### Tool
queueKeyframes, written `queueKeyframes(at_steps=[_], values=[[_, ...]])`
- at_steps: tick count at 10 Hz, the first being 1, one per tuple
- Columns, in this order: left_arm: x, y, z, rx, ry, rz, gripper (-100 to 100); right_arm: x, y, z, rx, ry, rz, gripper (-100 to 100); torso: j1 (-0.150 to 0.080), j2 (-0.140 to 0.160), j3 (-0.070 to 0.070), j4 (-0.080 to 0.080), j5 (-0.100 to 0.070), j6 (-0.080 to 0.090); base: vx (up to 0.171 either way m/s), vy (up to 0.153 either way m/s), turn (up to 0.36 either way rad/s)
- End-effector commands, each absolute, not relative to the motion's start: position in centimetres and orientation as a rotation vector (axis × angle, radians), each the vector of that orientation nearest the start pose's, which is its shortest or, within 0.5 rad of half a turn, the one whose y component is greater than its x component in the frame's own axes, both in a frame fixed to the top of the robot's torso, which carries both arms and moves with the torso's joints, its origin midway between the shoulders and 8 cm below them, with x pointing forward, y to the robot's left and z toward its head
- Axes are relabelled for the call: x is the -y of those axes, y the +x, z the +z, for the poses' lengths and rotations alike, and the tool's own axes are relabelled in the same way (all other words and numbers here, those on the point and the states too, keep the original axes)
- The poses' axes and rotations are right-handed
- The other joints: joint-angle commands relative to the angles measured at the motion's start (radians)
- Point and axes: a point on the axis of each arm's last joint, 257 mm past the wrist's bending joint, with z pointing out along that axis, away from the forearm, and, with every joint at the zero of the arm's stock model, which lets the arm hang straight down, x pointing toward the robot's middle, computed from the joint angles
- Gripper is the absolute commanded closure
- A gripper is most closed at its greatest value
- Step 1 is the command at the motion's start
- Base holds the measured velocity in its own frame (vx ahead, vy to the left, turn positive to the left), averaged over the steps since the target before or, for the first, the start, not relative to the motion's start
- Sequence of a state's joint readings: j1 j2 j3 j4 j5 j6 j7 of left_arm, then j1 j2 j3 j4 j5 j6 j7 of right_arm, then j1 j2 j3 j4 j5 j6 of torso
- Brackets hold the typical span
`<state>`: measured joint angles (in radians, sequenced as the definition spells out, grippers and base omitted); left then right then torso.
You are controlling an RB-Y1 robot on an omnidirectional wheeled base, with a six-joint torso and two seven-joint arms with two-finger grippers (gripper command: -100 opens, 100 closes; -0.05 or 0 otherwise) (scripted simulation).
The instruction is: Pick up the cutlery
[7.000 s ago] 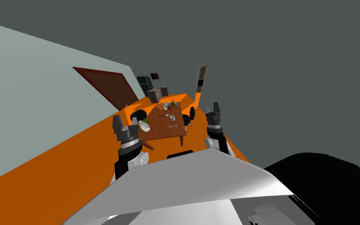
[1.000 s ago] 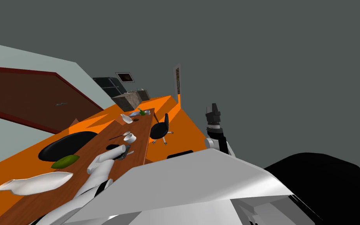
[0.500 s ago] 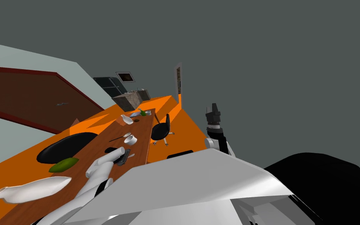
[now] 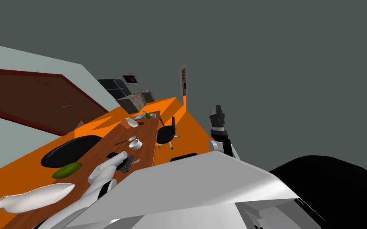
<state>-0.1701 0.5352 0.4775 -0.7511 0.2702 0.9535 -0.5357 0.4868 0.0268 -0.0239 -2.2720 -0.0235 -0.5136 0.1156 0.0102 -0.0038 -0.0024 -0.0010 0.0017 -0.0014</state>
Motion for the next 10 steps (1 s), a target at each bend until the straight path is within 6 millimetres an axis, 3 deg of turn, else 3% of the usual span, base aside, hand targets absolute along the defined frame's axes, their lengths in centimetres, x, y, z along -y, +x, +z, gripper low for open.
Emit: queueKeyframes(at_steps=[1, 2, 3, 4, 7, 8, 10], values=[[-58.9, 25.9, -51.4, -1.933, -2.163, 0.126, -100, 29.1, 34.2, 2.8, -0.59, 0.633, 1.192, 0, 0.0, 0.0, 0.0, 0.0, 0.0, 0.0, 0.081, 0.12, 0.014], [-58.9, 26.1, -51.3, -1.932, -2.157, 0.128, -100, 29.1, 34.2, 2.8, -0.59, 0.633, 1.193, 0, -0.001, 0.001, 0.0, 0.0, 0.0, 0.0, 0.028, 0.041, -0.005], [-58.9, 26.1, -51.3, -1.933, -2.158, 0.128, 0, 29.1, 34.2, 2.8, -0.59, 0.633, 1.193, 0, -0.006, 0.003, 0.002, 0.001, -0.001, 0.0, 0.007, 0.01, -0.001], [-58.3, 25.8, -52.3, -1.931, -2.159, 0.13, -100, 29.1, 34.2, 2.8, -0.589, 0.633, 1.193, 0, -0.008, 0.005, 0.003, 0.001, -0.002, 0.0, 0.023, 0.035, -0.006], [-57.8, 25.6, -52.9, -1.932, -2.161, 0.132, -100, 29.1, 34.2, 2.8, -0.589, 0.633, 1.193, 0, -0.006, 0.005, 0.003, 0.001, -0.001, 0.0, 0.021, 0.05, -0.009], [-57.8, 25.6, -53.0, -1.93, -2.159, 0.131, 100, 29.1, 34.2, 2.8, -0.589, 0.633, 1.193, 0, -0.007, 0.006, 0.003, 0.001, -0.001, 0.0, 0.002, 0.006, 0.0], [-57.8, 25.5, -53.0, -1.93, -2.163, 0.132, 100, 29.1, 34.2, 2.8, -0.589, 0.633, 1.193, 0, -0.009, 0.006, 0.004, 0.002, -0.002, 0.002, -0.001, 0.001, 0.007]])
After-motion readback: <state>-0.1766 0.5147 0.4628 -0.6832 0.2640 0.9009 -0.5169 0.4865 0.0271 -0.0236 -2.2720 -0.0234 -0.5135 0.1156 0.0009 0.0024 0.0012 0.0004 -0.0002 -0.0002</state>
